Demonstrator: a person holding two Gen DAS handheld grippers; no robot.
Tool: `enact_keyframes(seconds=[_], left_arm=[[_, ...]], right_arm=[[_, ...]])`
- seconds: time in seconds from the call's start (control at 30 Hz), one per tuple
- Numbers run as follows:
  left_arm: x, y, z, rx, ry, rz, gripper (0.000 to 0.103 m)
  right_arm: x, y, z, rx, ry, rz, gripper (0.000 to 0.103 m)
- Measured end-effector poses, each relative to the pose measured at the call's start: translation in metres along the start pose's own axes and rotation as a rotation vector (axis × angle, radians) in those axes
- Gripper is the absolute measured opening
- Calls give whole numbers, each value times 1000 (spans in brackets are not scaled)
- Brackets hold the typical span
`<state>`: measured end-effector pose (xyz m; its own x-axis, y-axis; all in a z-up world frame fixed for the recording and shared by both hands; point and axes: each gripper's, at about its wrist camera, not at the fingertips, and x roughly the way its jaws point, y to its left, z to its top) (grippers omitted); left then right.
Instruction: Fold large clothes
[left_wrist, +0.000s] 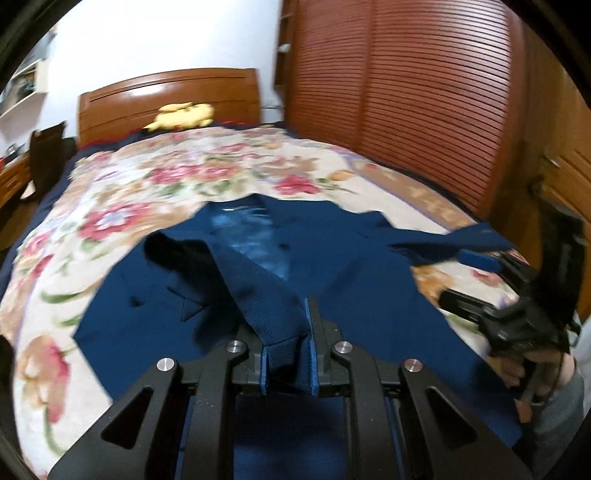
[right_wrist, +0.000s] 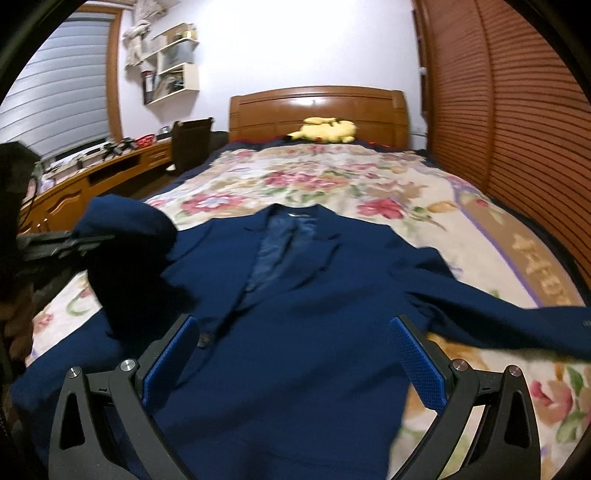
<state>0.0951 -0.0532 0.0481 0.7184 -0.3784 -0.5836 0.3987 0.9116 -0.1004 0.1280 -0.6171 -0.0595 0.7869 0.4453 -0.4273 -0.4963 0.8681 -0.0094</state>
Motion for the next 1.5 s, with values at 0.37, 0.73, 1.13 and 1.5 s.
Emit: enact_keyframes(seconds=[0.37, 0.73, 1.13, 1.5], left_arm=[[-25, -21, -30, 22, -30, 49, 80], [-38, 3, -71, -6, -59, 164, 81], [-43, 28, -99, -26, -48, 219, 81], [-38, 51, -109, -94, -17, 204, 81]], right_arm=[[-16, 0, 0, 40, -8, 32, 102], [13, 7, 1, -1, 49, 121, 93], [73, 13, -13, -37, 254, 143, 72], [86, 22, -18, -91, 314, 175, 47]])
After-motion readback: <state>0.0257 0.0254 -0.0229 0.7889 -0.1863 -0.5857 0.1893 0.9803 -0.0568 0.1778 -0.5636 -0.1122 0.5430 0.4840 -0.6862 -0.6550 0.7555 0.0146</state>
